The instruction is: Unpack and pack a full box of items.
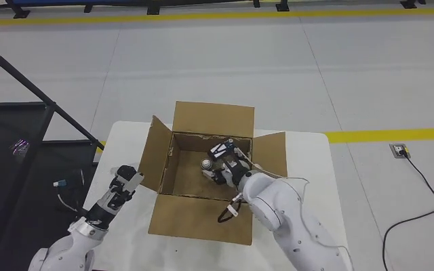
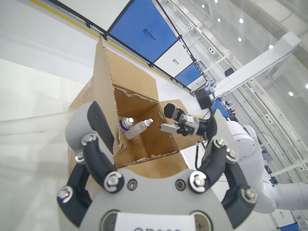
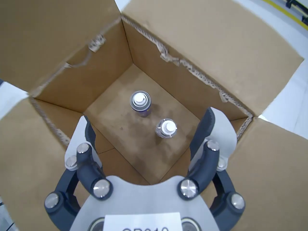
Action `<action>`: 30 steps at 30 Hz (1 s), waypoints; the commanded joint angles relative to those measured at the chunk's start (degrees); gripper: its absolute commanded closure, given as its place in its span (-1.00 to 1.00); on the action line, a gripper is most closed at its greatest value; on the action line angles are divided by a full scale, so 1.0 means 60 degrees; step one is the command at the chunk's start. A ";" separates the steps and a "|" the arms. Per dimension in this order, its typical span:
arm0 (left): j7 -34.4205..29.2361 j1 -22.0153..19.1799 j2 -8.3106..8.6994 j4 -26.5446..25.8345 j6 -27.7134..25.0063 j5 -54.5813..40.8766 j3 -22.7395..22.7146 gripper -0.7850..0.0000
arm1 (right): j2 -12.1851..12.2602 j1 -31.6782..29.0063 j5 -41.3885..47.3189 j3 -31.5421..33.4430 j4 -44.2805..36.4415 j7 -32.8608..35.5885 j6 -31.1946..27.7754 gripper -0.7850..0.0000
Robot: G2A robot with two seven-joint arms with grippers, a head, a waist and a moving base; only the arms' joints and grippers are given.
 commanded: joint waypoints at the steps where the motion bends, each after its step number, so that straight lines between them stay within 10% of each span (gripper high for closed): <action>1: -0.0033 -0.0084 -0.0005 -0.0067 0.0022 0.0079 0.0186 -1.00 | 0.0094 -0.0469 0.0295 0.0496 -0.1054 0.0012 -0.0279 -1.00; 16: -0.1382 -0.1625 -0.0056 0.0543 0.0898 0.0934 0.2294 -1.00 | 0.0716 -0.3346 0.3932 0.5799 -0.3249 0.0463 -0.1529 -1.00; 30: -0.1594 -0.2408 -0.0139 0.1294 0.1532 0.1496 0.3429 -1.00 | 0.0995 -0.1894 0.7600 0.5374 0.0034 0.2501 -0.3281 -1.00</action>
